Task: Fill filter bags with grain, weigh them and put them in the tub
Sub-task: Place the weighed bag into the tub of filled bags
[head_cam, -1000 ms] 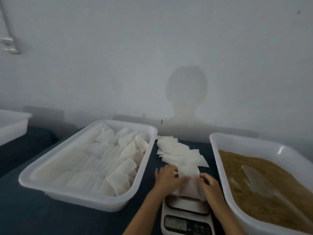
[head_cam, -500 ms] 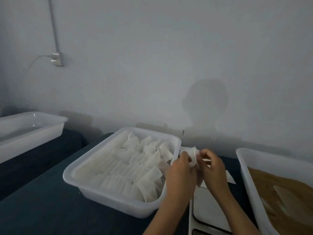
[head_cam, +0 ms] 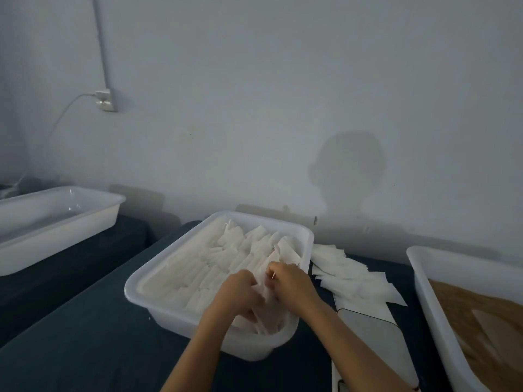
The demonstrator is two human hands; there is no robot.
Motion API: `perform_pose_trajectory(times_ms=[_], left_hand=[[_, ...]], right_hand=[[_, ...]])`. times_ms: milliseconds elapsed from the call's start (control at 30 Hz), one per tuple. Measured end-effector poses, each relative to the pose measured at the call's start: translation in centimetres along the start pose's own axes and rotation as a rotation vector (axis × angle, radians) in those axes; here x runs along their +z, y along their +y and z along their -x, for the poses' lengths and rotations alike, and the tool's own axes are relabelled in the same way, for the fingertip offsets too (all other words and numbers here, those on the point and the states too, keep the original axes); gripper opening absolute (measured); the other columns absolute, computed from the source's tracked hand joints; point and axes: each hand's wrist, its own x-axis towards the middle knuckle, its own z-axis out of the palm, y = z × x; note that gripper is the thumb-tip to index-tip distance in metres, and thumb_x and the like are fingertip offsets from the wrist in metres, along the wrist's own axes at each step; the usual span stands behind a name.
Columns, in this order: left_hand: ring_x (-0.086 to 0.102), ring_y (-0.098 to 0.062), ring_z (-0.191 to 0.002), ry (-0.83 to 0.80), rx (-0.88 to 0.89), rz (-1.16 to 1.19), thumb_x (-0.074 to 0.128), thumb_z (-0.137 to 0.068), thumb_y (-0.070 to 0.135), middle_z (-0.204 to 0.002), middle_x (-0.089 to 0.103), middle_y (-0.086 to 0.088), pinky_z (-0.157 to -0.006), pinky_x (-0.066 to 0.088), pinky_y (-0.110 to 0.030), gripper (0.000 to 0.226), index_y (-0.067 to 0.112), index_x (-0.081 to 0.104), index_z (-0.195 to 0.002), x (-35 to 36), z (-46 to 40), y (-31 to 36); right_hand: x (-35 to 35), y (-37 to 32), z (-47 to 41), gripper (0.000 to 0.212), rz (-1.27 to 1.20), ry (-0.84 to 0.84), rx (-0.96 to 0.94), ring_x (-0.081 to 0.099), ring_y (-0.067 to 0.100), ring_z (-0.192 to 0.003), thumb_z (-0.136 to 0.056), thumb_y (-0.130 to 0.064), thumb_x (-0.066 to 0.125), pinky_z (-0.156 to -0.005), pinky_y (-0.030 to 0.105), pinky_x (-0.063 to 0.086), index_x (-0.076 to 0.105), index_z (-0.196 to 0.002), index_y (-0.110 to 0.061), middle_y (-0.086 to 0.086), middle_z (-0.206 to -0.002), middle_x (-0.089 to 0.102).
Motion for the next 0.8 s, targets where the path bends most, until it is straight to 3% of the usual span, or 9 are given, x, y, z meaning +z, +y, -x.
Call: perform_pose_trajectory(times_ms=[133, 233, 367, 500, 667, 800], left_hand=[[0.069, -0.028, -0.09, -0.142, -0.045, -0.049, 0.065, -0.084, 0.012, -0.102, 0.066, -0.015, -0.082, 0.057, -0.04, 0.051, 0.007, 0.04, -0.128, 0.6, -0.5, -0.7], [0.065, -0.025, -0.1, -0.159, -0.011, -0.197, 0.07, -0.081, 0.023, -0.111, 0.064, -0.011, -0.089, 0.053, -0.037, 0.052, 0.01, 0.044, -0.124, 0.3, -1.1, -1.2], [0.061, -0.019, -0.101, -0.175, -0.006, -0.353, 0.071, -0.078, 0.032, -0.112, 0.061, -0.003, -0.074, 0.046, -0.027, 0.054, 0.016, 0.046, -0.122, -0.1, -1.9, -1.8], [0.057, -0.016, -0.089, -0.187, -0.048, -0.378, 0.073, -0.075, 0.031, -0.099, 0.055, 0.002, -0.074, 0.048, -0.027, 0.057, 0.018, 0.046, -0.123, -0.4, -2.6, -2.3], [0.058, -0.018, -0.099, -0.17, -0.021, -0.453, 0.071, -0.076, 0.031, -0.109, 0.056, -0.002, -0.074, 0.044, -0.025, 0.054, 0.017, 0.044, -0.122, -0.2, -3.1, -2.6], [0.057, -0.021, -0.11, -0.036, 0.05, -0.464, 0.07, -0.076, 0.034, -0.123, 0.056, -0.006, -0.081, 0.046, -0.027, 0.065, 0.013, 0.035, -0.127, 0.1, -2.6, -2.6]], right_hand=[[0.0, -0.3, -0.2, 0.012, 0.115, -0.159, 0.032, 0.052, 0.017, -0.082, -0.088, -0.008, 0.049, -0.071, 0.027, 0.041, 0.058, -0.091, -0.016, -0.001, -0.088, 0.056], [0.2, -0.6, -0.7, 0.019, 0.191, -0.281, 0.064, 0.056, 0.02, -0.09, -0.083, -0.004, 0.059, -0.074, 0.027, 0.042, 0.059, -0.101, -0.011, 0.005, -0.101, 0.062], [0.1, -0.8, -1.4, 0.03, 0.209, -0.417, 0.092, 0.054, 0.019, -0.088, -0.08, -0.006, 0.067, -0.075, 0.028, 0.043, 0.057, -0.109, -0.008, 0.008, -0.104, 0.06], [-0.2, -1.0, -1.6, 0.031, 0.175, -0.501, 0.085, 0.054, 0.021, -0.092, -0.086, -0.008, 0.062, -0.08, 0.029, 0.044, 0.056, -0.116, -0.006, 0.013, -0.117, 0.059], [0.7, -1.4, -1.1, 0.031, 0.291, -0.434, 0.003, 0.053, 0.022, -0.099, -0.091, -0.017, 0.055, -0.094, 0.035, 0.042, 0.052, -0.121, -0.007, 0.012, -0.118, 0.057], [1.2, -1.4, 0.2, 0.022, 0.215, -0.229, -0.046, 0.055, 0.022, -0.095, -0.095, -0.019, 0.048, -0.09, 0.036, 0.046, 0.048, -0.116, -0.012, 0.009, -0.105, 0.058]])
